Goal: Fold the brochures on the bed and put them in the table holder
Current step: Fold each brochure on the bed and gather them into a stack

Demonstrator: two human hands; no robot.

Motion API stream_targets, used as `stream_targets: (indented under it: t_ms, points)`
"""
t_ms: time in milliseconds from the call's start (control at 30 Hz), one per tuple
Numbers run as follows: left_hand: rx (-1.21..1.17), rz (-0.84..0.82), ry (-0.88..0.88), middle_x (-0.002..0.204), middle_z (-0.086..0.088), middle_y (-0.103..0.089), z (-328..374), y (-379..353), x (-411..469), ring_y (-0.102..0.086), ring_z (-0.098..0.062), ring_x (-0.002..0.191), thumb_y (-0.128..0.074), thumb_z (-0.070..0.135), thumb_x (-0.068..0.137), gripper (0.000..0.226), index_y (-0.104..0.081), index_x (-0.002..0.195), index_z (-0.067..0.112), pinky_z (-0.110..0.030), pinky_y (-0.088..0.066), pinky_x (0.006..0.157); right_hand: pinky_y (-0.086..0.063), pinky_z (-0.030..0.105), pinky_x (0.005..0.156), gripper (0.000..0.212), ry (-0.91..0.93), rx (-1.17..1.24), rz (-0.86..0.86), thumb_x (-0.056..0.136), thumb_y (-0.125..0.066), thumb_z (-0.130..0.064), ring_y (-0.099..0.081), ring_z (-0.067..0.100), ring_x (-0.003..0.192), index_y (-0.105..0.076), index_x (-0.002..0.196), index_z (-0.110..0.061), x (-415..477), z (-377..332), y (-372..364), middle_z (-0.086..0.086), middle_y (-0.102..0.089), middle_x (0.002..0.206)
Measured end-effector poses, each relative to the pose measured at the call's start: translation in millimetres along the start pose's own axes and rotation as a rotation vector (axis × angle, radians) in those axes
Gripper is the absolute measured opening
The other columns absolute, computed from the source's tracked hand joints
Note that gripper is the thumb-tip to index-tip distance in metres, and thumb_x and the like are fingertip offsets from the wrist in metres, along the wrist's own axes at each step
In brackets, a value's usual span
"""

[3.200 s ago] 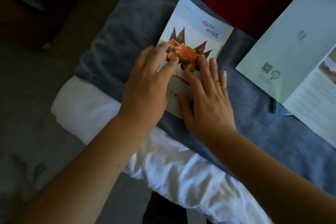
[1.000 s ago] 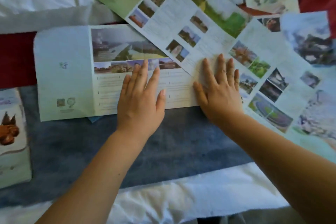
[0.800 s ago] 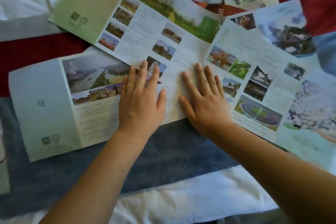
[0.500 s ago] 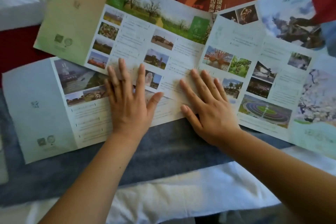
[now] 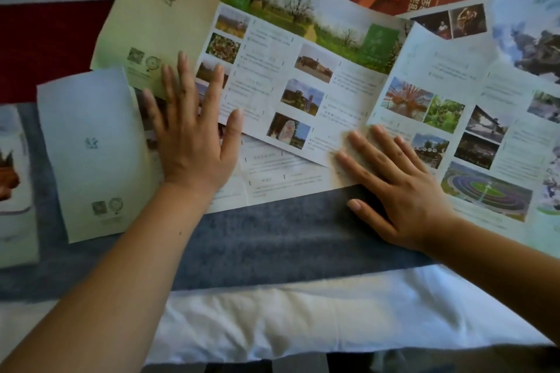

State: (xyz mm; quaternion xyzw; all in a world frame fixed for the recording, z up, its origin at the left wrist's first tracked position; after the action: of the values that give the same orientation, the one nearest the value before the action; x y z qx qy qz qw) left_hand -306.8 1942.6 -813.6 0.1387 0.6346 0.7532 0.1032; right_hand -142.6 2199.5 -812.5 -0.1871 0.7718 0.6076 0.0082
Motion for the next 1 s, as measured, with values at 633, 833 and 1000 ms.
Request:
stream_targets:
  t_ms: [633,833,1000]
  points:
    - [-0.076,0.093,-0.007,0.166,-0.007,-0.031,-48.2,9.0,-20.0,-0.018,-0.042,0.154,-0.028,0.056,0.106,0.057,-0.044,0.154,0.031,-0.066,-0.008,0.122,0.000,0.056,0.128,0.091,-0.172,0.115,0.187,0.099,-0.036,-0.069,0.001,0.036,0.160,-0.006,0.167,-0.018,45.0,-44.4,17.7,0.016,-0.002,0.173]
    - [-0.173,0.190,-0.092,0.148,-0.001,-0.058,-45.9,11.4,-22.4,-0.036,-0.041,0.148,-0.047,0.042,0.105,0.044,-0.062,0.141,0.021,-0.067,-0.014,0.121,-0.009,0.063,0.126,0.099,-0.279,0.204,0.479,0.095,-0.070,-0.042,-0.005,0.056,0.154,-0.011,0.157,0.008,106.6,-105.9,33.1,0.040,-0.008,0.163]
    - [-0.217,0.219,-0.114,0.143,0.004,-0.062,-45.9,11.7,-22.9,-0.044,-0.032,0.144,-0.049,0.042,0.106,0.038,-0.068,0.133,0.022,-0.061,-0.019,0.121,-0.015,0.070,0.122,0.075,-0.262,0.081,0.666,0.095,-0.069,-0.012,-0.018,0.070,0.144,-0.024,0.154,-0.006,111.9,-111.6,55.8,0.049,-0.024,0.153]
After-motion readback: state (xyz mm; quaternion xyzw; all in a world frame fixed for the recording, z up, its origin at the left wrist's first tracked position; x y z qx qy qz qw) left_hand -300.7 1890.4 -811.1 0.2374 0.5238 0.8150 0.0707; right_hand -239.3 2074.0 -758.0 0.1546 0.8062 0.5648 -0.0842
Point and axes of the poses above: each hand's wrist, its own x-axis towards the middle knuckle, its own y-axis out of the back of the hand, z = x × y, the point moved 7 cm from there along x, towards the middle knuckle
